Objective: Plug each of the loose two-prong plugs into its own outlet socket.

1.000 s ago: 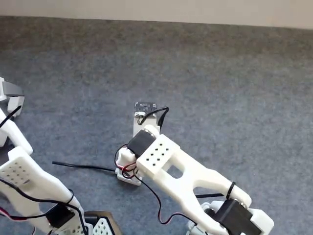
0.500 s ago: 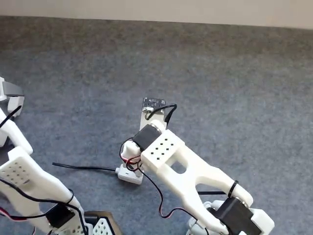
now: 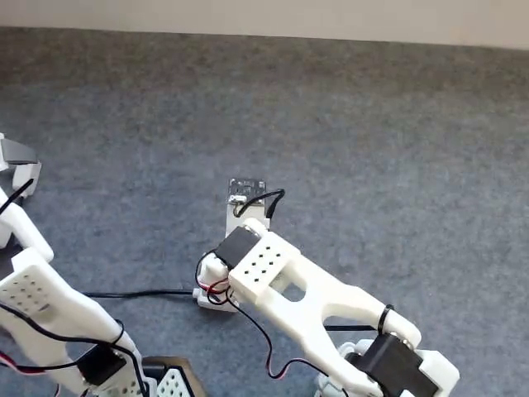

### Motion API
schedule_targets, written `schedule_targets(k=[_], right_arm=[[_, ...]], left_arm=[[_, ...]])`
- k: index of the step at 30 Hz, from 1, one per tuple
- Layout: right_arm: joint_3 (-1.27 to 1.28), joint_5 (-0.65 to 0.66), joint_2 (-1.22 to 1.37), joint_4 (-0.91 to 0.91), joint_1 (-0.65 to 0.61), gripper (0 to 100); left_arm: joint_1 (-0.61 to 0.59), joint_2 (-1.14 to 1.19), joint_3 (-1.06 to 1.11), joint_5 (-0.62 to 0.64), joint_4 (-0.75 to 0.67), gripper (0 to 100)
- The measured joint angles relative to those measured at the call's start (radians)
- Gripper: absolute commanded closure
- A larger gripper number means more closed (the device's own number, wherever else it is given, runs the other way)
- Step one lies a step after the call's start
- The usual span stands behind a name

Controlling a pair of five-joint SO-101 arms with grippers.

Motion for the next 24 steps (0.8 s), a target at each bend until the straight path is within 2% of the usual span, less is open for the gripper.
schedule_targets(k=[17,22,24], right_arm=[[-0.008,0.009,0.081,-0.002,-0.009,99.2],[-0.008,0.064,0.087,0.000,-0.009,99.1],[-0.008,0.074,0.087,0.000,-0.009,96.0]], left_arm=[[-0.008,0.000,0.000,0.000,0.000,62],[-0.006,0.000,0.000,0.000,0.000,62],[-0.008,0.000,0.000,0.000,0.000,62]])
